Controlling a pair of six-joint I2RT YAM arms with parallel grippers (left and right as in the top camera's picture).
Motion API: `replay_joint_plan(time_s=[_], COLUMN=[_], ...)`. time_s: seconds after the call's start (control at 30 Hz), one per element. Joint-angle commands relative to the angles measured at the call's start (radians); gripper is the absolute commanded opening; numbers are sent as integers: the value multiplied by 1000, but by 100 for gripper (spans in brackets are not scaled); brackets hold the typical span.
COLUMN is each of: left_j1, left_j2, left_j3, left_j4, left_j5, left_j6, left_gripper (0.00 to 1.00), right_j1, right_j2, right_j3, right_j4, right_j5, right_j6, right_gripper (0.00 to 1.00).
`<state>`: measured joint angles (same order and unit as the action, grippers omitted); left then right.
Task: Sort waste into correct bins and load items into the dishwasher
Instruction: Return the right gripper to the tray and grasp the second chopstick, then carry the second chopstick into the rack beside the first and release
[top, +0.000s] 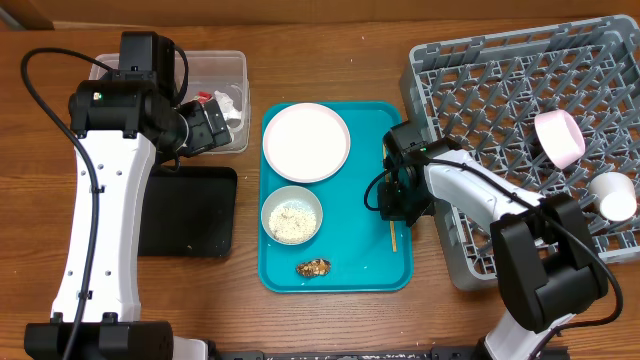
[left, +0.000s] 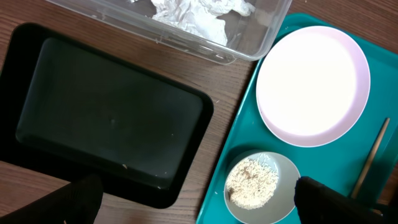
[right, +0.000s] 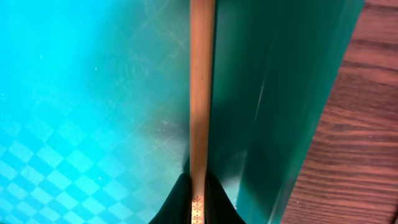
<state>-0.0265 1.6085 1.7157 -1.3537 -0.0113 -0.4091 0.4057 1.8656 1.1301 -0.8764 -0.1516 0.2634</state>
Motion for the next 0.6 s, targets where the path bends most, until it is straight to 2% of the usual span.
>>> replay_joint_plan(time_s=[0.0,0.23,0.43,0.57], left_j1=[-14,-14,-14,-14], left_j2=[2,2,2,2], left_j3=[13,13,13,13], left_j4=[-1,-2,-3,-3], left_j5=[5,5,4,4], left_j6=[13,13,13,13], left_gripper=[100,99,100,100], right_j1=[-1,-4,-38,-106], right_j2=[10,-39,-125,-165], right_j3=[-16,171,385,441], right_j4=[-20,-174,-282,-290], right_j5=[-21,-5,150,273], right_j6=[3,-35,-72,-210], right_gripper=[4,4,4,4])
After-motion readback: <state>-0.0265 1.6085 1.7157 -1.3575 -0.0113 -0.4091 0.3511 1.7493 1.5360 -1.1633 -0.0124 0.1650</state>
